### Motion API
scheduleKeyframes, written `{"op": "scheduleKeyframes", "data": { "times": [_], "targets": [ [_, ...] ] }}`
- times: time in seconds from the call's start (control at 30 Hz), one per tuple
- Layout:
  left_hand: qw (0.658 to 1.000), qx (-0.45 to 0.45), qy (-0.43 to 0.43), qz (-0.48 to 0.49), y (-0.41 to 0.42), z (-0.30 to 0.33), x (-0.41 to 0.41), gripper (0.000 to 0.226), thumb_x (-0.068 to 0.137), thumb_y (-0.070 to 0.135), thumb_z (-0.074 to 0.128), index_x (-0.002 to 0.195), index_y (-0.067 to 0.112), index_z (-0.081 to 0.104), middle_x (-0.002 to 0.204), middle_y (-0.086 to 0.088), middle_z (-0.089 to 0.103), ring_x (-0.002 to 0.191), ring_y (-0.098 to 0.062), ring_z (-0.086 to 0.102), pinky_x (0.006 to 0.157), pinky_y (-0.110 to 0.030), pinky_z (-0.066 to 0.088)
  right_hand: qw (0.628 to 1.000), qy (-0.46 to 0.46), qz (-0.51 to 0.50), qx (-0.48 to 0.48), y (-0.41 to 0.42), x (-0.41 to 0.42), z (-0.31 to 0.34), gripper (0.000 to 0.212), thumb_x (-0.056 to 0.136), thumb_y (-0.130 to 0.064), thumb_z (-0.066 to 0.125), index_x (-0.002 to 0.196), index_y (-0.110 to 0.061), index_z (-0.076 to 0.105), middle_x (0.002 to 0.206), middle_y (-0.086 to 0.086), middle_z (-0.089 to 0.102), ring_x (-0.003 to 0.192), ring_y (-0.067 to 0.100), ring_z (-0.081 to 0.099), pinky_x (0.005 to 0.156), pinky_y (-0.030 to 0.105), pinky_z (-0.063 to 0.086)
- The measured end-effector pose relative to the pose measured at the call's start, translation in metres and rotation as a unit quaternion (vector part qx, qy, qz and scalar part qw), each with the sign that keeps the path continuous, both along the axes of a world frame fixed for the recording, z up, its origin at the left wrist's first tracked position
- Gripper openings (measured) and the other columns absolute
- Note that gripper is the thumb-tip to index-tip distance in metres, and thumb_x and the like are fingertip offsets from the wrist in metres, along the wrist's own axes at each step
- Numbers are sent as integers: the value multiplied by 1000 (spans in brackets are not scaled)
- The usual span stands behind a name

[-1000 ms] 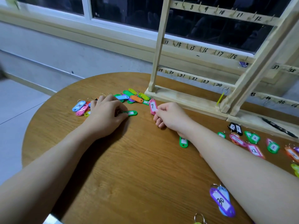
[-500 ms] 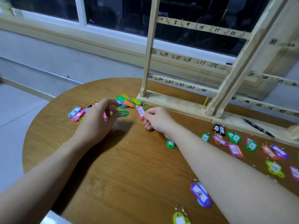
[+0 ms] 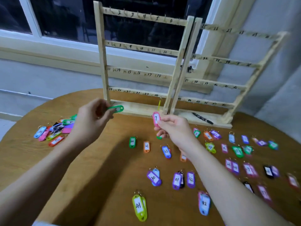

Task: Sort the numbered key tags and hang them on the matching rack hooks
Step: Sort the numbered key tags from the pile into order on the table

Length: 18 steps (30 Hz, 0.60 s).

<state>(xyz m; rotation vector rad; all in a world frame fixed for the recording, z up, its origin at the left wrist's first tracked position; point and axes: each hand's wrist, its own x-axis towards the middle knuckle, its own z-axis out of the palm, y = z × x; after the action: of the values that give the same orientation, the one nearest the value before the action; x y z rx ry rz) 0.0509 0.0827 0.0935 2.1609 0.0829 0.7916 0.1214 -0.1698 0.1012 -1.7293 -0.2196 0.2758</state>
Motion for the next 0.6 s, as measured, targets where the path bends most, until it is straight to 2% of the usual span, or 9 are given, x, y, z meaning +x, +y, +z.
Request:
{"op": "scheduleKeyframes", "data": {
  "times": [0.1,0.2,0.3,0.4,0.53,0.6],
  "targets": [
    [996,-22,32,-76,-33,11,8,14,95,17,68,87,10,60,71,-1,72,59,-12,66,59,-25,51,999,-6,-47,-16,-43,-11,0,7,98,-7,62,100,-5,69,79,9,75,58,14,64,53,20,47],
    [991,-31,63,-114,-61,11,8,18,96,17,66,85,6,58,68,-4,71,53,-11,61,53,-17,46,997,4,-67,-45,-79,-23,-8,8,100,-11,60,95,-9,67,78,8,76,61,17,66,52,22,47],
    [988,-26,87,-124,-78,-1,6,16,95,20,67,83,13,59,64,2,62,55,-10,50,53,-22,40,994,9,-85,-64,-112,-34,-16,10,100,-12,60,97,-6,68,82,9,75,64,19,68,52,22,48],
    [983,-41,121,-128,-92,-17,6,12,94,22,69,83,17,64,65,2,59,58,-11,47,57,-29,40,987,-8,-124,-101,-143,-41,-23,10,98,-17,64,92,-14,72,76,5,73,62,15,64,55,27,47],
    [979,-33,147,-139,-119,-27,13,10,93,24,71,84,20,66,65,8,59,55,-5,47,55,-20,38,979,2,-174,-109,-182,-41,-33,11,96,-20,67,89,-15,75,69,14,66,58,12,56,60,31,44],
    [975,0,159,-154,-133,-25,24,11,93,27,70,84,21,66,68,8,62,58,-5,50,58,-25,41,974,14,-201,-107,-200,-36,-37,9,95,-21,68,90,-19,76,63,5,64,57,9,54,61,30,43]
  ]
}}
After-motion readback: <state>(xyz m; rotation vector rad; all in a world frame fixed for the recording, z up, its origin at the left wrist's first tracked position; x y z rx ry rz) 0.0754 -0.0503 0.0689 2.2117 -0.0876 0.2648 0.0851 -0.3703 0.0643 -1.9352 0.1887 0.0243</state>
